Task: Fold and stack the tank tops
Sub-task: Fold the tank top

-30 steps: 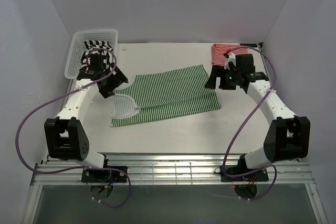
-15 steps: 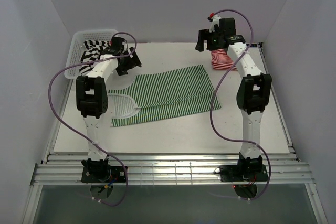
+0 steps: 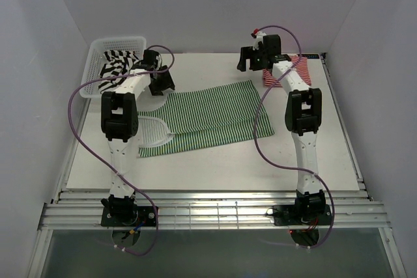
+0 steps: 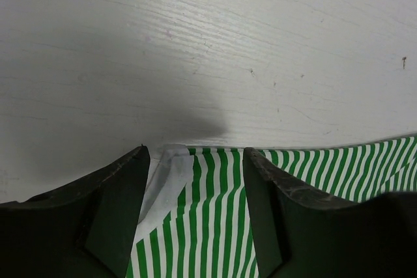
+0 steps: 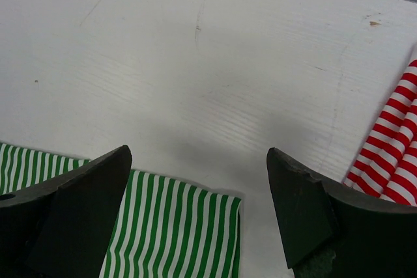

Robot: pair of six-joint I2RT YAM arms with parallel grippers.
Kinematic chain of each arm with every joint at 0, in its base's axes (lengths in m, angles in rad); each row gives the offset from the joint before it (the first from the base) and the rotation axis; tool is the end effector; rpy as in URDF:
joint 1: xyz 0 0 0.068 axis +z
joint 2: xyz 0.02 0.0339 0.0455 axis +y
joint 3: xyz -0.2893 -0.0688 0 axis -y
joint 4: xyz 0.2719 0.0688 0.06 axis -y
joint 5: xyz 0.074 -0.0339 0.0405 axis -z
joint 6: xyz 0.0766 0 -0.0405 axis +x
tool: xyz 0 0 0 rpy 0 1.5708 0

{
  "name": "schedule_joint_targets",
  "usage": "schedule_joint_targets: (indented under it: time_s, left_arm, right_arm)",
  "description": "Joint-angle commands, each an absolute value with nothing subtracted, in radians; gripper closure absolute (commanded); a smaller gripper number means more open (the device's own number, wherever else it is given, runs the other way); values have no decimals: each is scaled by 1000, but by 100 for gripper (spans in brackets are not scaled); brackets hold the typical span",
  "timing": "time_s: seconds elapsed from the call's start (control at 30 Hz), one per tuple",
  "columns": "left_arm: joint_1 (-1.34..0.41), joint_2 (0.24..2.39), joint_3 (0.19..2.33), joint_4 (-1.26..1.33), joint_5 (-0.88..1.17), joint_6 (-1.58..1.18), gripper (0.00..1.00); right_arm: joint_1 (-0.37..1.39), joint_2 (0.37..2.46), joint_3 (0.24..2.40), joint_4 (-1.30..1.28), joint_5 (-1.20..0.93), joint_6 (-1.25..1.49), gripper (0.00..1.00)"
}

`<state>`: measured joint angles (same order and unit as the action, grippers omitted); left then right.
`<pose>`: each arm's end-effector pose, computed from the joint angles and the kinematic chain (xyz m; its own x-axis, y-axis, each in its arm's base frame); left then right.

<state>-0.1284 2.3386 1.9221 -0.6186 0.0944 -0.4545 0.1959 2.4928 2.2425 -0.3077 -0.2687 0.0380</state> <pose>0.5649 -0.0802 0.1373 -0.8432 -0.3318 -0.4230 -0.2170 0.9299 -0.2969 0.6378 0.1473 0.2008 -0.5345 -0.0687 -0.8424 -0.3885 0.9051 0.1727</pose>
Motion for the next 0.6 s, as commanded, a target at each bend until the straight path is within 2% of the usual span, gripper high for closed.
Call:
schedule_joint_targets:
  time_s: [0.0, 0.1, 0.13, 0.23, 0.27, 0.33, 0.37, 0.4, 0.57]
  left_arm:
    - [-132, 2321, 1898, -618, 100, -439, 31]
    - [-135, 2324, 1887, -611, 117, -440, 40]
    - [-137, 2329, 1891, -607, 121, -442, 48]
    - [-141, 2338, 1896, -606, 135, -442, 64]
    - [-144, 2339, 1893, -604, 138, -439, 73]
    - [-155, 2339, 1885, -597, 150, -423, 84]
    - [-156, 2341, 1882, -595, 150, -417, 96]
    - [-160, 2344, 1881, -594, 144, -414, 100]
    - [-158, 2336, 1870, -595, 106, -420, 100]
  right_arm:
    - [201, 2519, 2270, -216, -290, 75, 10]
    - [201, 2542, 2269, -207, -287, 84, 9]
    - [201, 2546, 2267, -206, -287, 98, 9]
    - [201, 2563, 2266, -202, -295, 126, 4]
    - [201, 2565, 2258, -204, -291, 130, 4]
    - [201, 2569, 2247, -204, -273, 143, 2]
    - [199, 2572, 2237, -206, -272, 144, 0]
    - [201, 2572, 2235, -210, -272, 150, 0]
    - [199, 2543, 2171, -256, -235, 163, 10]
